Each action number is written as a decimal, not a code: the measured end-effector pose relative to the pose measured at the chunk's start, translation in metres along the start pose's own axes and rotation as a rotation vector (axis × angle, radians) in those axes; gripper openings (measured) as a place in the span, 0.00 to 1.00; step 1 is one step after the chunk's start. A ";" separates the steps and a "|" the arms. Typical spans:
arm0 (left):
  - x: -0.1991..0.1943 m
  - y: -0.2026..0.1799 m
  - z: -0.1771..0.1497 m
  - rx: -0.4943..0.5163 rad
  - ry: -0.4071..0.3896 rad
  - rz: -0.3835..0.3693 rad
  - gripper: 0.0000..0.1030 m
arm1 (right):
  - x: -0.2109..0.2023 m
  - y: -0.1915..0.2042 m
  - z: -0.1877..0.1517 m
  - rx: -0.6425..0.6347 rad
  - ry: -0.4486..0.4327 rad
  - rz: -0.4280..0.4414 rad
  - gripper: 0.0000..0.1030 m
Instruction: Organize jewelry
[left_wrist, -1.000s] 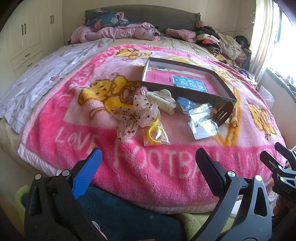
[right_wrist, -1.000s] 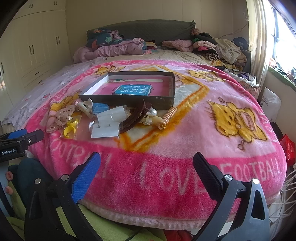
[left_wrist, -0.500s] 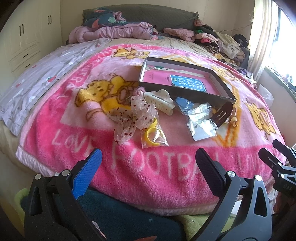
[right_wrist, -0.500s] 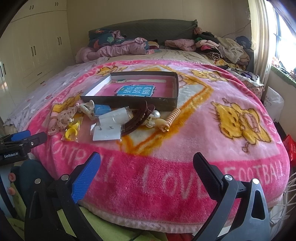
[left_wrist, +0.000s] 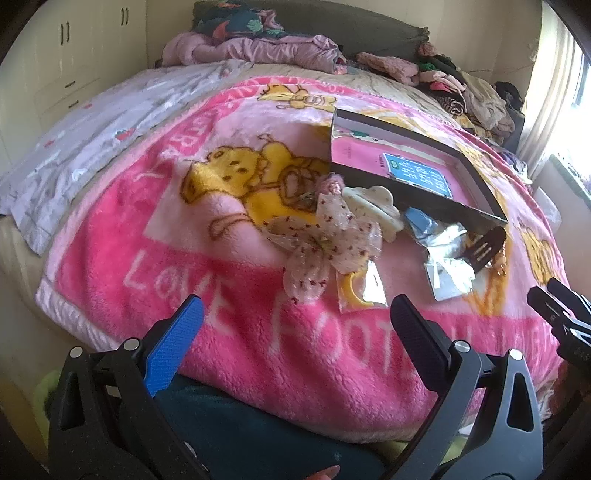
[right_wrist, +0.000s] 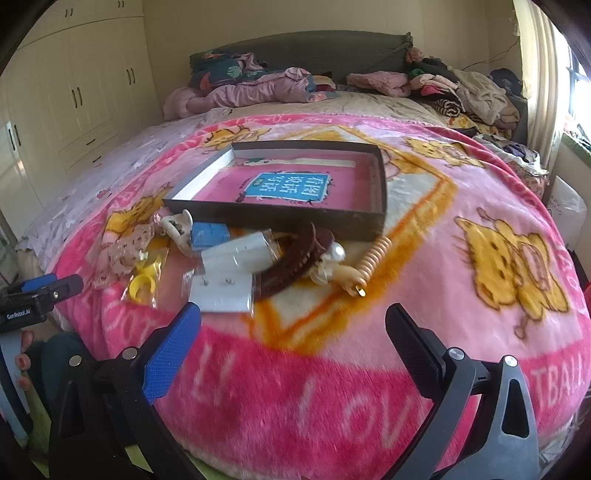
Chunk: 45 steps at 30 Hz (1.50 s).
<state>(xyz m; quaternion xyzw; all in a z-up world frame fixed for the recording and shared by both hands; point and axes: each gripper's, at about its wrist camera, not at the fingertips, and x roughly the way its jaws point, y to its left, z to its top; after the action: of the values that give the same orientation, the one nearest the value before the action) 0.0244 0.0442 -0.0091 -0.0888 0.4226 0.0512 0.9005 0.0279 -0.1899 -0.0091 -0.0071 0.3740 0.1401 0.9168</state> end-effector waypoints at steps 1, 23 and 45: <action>0.003 0.003 0.002 -0.003 0.003 0.000 0.90 | 0.004 0.001 0.003 -0.003 0.000 0.002 0.94; 0.069 -0.015 0.031 0.090 0.069 -0.150 0.52 | 0.069 -0.027 0.039 0.028 0.053 0.024 0.72; 0.053 -0.019 0.063 0.135 0.017 -0.180 0.05 | 0.068 -0.036 0.052 0.065 0.024 0.102 0.25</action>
<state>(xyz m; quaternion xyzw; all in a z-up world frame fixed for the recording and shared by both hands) 0.1087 0.0392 -0.0086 -0.0659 0.4228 -0.0593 0.9019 0.1192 -0.2014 -0.0211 0.0399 0.3890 0.1743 0.9037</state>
